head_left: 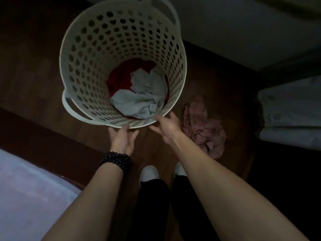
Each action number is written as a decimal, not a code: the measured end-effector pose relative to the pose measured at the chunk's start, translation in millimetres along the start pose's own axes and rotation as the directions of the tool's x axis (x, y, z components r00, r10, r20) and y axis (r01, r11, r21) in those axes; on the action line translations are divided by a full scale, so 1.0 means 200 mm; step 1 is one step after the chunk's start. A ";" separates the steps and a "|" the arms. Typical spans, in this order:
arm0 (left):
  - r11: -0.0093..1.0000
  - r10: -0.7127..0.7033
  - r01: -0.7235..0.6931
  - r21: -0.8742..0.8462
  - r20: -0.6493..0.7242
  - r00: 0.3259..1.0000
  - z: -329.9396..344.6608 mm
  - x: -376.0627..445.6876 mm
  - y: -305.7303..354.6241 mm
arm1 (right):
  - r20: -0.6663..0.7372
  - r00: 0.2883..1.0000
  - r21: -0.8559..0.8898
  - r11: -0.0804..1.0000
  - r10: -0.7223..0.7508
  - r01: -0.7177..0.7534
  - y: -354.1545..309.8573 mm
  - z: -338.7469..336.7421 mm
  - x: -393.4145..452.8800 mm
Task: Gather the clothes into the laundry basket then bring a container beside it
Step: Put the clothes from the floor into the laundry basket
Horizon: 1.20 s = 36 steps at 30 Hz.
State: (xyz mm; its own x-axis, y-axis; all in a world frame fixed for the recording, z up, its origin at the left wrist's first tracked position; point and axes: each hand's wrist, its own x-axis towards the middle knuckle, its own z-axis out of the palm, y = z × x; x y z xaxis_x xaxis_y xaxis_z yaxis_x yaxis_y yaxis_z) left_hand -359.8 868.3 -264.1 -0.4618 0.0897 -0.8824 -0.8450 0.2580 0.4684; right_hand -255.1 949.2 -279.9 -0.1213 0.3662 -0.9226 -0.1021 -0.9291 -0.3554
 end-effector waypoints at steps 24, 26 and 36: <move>-0.706 -0.436 -0.706 -0.055 0.819 0.372 0.95 1.07 -1.45 | -0.109 0.908 -0.957 0.290 -0.405 0.014 0.49 -1.57 1.24; -0.698 -0.424 -0.715 -0.051 0.833 0.355 0.94 1.07 -1.50 | -0.144 0.859 -0.929 0.366 -0.492 0.054 0.52 -1.56 1.25; -0.382 -0.188 -0.896 0.228 0.930 0.316 0.93 0.34 -0.96 | -0.143 0.687 -0.803 0.490 -0.712 0.340 0.05 -1.28 0.53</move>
State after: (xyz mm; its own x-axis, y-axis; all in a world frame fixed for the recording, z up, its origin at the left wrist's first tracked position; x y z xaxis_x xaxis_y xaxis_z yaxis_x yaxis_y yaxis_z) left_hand -177.8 1003.4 -422.1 0.2632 0.8746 -0.4072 0.7976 0.0401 0.6018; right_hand -16.8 965.8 -418.8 0.1307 0.9060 -0.4025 0.7015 -0.3714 -0.6082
